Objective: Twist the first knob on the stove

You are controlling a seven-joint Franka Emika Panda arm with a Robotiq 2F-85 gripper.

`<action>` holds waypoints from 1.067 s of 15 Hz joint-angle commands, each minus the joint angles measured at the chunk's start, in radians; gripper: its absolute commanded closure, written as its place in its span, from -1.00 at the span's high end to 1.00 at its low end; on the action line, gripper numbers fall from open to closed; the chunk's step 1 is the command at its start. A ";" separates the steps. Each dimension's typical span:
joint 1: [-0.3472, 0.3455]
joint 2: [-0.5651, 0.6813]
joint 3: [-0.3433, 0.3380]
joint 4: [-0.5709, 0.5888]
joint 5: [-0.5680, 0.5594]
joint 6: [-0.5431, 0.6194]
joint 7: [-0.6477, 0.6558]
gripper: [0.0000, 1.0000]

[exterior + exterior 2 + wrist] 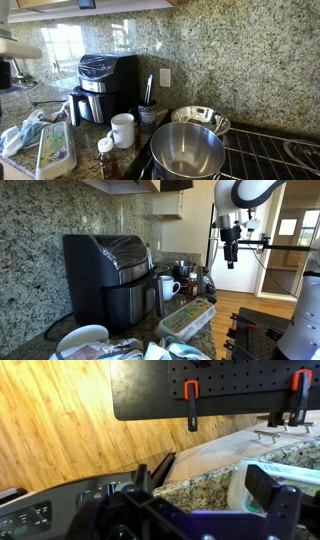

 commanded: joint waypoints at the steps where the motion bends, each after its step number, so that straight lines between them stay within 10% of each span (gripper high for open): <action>1: 0.010 0.001 -0.009 0.001 -0.005 -0.004 0.006 1.00; 16: -0.053 0.092 -0.108 0.001 -0.069 0.031 -0.032 1.00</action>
